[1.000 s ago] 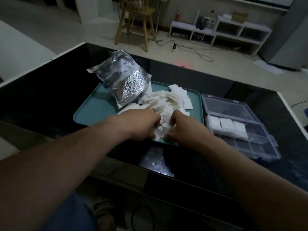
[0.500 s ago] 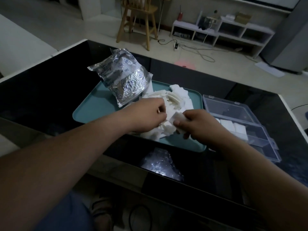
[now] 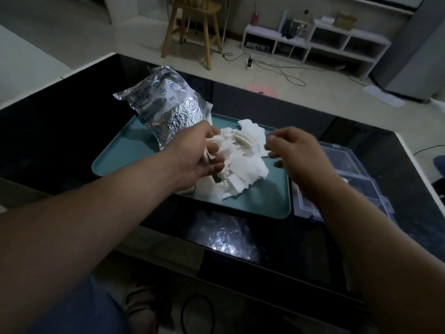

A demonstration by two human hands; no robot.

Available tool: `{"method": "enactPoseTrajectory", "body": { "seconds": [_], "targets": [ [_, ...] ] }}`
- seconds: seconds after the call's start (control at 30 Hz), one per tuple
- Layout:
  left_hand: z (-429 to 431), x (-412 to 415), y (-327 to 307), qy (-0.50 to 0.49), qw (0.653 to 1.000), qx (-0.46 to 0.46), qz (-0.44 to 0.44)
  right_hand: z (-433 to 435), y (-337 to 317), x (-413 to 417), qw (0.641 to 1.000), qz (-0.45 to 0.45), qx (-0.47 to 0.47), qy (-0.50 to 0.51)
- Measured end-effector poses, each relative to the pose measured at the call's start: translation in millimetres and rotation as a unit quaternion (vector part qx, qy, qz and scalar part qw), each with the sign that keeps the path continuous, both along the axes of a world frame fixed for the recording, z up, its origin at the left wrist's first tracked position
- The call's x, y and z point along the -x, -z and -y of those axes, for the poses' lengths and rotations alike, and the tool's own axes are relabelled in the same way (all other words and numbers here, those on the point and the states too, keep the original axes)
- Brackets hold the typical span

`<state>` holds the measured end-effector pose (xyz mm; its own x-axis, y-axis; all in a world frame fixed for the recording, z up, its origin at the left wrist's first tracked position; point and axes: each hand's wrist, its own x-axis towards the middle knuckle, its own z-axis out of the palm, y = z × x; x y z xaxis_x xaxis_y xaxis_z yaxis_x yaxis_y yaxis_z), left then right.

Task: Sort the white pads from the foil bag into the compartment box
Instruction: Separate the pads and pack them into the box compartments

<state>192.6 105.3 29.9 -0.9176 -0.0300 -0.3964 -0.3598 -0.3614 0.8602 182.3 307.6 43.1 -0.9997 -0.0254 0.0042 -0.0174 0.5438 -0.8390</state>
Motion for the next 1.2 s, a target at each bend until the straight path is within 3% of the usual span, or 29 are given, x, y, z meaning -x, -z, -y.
{"method": "enactPoseTrajectory", "body": {
  "seconds": [0.1, 0.17, 0.27, 0.43, 0.53, 0.63, 0.7, 0.8, 0.87, 0.97, 1.2],
  "targets": [
    [3.3, 3.1, 3.7, 0.008, 0.999, 0.045, 0.004, -5.0, 22.0, 2.8, 0.979, 0.04, -0.196, -0.035],
    [0.0, 2.9, 7.2, 0.026, 0.997, 0.071, 0.01, 3.5, 35.9, -0.8, 0.968, 0.069, -0.235, -0.059],
    [-4.7, -0.8, 8.8, 0.05, 0.994, 0.096, 0.013, 13.8, 42.7, -2.2, 0.963, 0.033, -0.26, -0.059],
    [-5.5, -2.5, 12.4, 0.05, 0.992, 0.114, -0.031, 8.0, 26.0, -0.1, 0.992, 0.015, -0.123, -0.028],
    [-13.9, -7.1, 13.6, 0.093, 0.991, 0.075, -0.059, 17.8, 18.9, -8.0, 0.991, -0.055, -0.121, -0.007],
    [-26.2, -13.3, 11.5, 0.135, 0.987, 0.043, -0.081, 34.6, 17.0, -17.4, 0.988, -0.076, -0.103, -0.084],
    [-27.0, -12.4, 9.2, 0.112, 0.989, 0.042, -0.091, 34.7, 13.5, -15.9, 0.988, -0.052, -0.062, -0.131],
    [-15.3, -4.6, 8.7, 0.036, 0.997, 0.022, -0.058, 13.7, 10.0, -1.9, 0.996, -0.039, -0.019, -0.081],
    [-8.0, -0.5, 9.6, 0.008, 0.998, 0.027, -0.048, -3.8, 17.2, 8.0, 0.988, -0.052, -0.14, -0.049],
    [-7.4, -0.3, 7.2, 0.01, 0.998, 0.038, -0.046, -12.3, 35.6, 9.3, 0.947, -0.001, -0.303, -0.104],
    [-10.5, -2.6, 9.3, 0.026, 0.996, 0.076, -0.043, -7.6, 50.0, 14.7, 0.92, -0.043, -0.365, -0.14]
  ]
}}
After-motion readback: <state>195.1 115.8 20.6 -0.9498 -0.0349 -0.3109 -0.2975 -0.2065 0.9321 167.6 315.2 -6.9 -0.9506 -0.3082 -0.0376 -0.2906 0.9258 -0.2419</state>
